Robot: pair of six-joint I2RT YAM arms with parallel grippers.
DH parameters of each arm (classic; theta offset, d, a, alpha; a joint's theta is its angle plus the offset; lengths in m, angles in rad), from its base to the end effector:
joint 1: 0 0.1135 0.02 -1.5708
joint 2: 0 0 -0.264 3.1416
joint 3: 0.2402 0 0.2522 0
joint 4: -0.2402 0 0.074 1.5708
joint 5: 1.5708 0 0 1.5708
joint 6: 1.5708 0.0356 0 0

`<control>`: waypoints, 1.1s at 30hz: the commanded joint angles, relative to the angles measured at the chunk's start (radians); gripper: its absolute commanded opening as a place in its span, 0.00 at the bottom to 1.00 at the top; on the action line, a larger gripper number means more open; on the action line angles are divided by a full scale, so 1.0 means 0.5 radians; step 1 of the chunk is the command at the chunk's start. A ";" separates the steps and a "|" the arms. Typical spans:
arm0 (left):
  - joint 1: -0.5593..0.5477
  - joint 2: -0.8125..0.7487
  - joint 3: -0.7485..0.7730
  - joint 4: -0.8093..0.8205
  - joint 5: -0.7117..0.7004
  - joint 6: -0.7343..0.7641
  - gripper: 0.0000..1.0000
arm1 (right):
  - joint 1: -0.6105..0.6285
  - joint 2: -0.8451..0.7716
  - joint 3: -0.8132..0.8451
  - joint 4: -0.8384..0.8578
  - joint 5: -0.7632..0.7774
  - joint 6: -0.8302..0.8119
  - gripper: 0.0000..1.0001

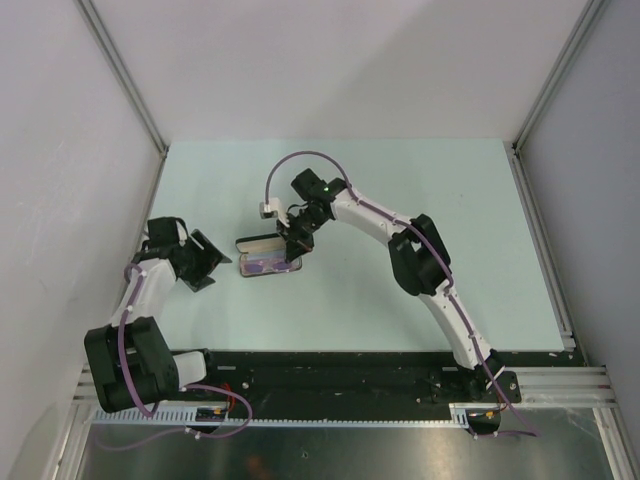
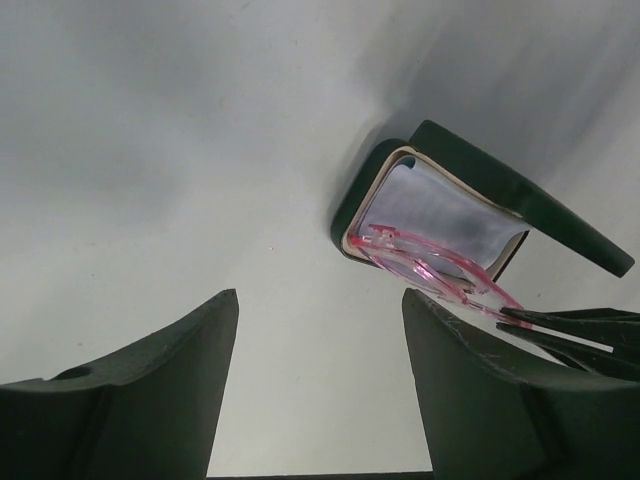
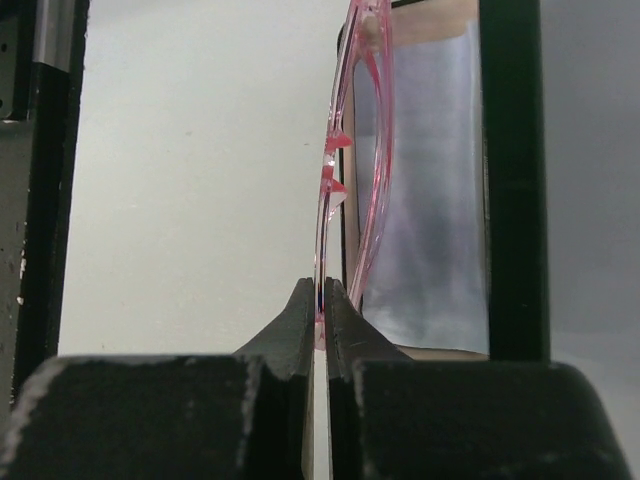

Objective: Organize the sunglasses
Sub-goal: Place the sunglasses in the sunglasses case.

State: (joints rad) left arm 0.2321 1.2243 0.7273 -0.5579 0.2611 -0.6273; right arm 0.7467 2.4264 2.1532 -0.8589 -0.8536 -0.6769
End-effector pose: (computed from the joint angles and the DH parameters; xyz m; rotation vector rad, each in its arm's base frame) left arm 0.2238 0.0434 0.2035 -1.0193 2.4444 -0.4779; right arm 0.3581 0.3680 0.1901 -1.8288 1.7312 1.1581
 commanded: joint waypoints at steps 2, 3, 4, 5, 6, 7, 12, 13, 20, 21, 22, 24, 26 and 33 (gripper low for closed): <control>0.011 0.000 0.018 0.051 -0.007 0.031 0.72 | -0.018 0.004 0.093 0.037 -0.045 -0.070 0.00; 0.008 -0.007 0.015 0.051 -0.007 0.028 0.72 | -0.018 0.007 0.096 0.037 -0.045 -0.079 0.00; 0.011 -0.010 0.012 0.048 -0.010 0.034 0.72 | -0.021 0.007 0.102 0.040 -0.045 -0.076 0.00; 0.011 -0.010 0.009 0.051 -0.007 0.037 0.72 | -0.024 0.013 0.105 0.040 -0.051 -0.079 0.00; 0.014 -0.013 0.009 0.048 -0.004 0.037 0.72 | -0.027 0.016 0.105 0.040 -0.054 -0.085 0.00; 0.011 -0.013 0.006 0.051 0.002 0.043 0.72 | -0.033 0.019 0.105 0.040 -0.057 -0.085 0.00; 0.011 -0.003 0.000 0.048 0.018 0.046 0.72 | -0.045 0.034 0.114 0.018 -0.081 -0.110 0.00; 0.011 0.000 -0.006 0.048 0.024 0.043 0.72 | -0.048 0.041 0.127 -0.012 -0.091 -0.128 0.00; 0.011 -0.025 -0.062 0.048 0.054 0.049 0.71 | -0.052 0.105 0.209 -0.077 -0.103 -0.153 0.00; 0.008 -0.031 -0.071 0.048 0.064 0.049 0.71 | -0.048 0.114 0.222 -0.080 -0.106 -0.156 0.00; 0.008 -0.037 -0.080 0.048 0.070 0.046 0.71 | -0.052 0.129 0.234 -0.086 -0.106 -0.156 0.00; 0.008 -0.046 -0.089 0.048 0.067 0.046 0.71 | -0.048 0.139 0.240 -0.092 -0.112 -0.156 0.00; 0.011 -0.059 -0.092 0.048 0.064 0.043 0.71 | -0.052 0.145 0.237 -0.095 -0.121 -0.153 0.00; 0.008 -0.056 -0.092 0.051 0.058 0.040 0.71 | -0.048 0.148 0.219 -0.092 -0.140 -0.140 0.00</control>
State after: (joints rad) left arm 0.2321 1.2213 0.6827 -0.5472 0.2745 -0.6266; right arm 0.7242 2.4977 2.2223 -0.8875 -0.8955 -0.7376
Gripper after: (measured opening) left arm 0.709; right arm 0.023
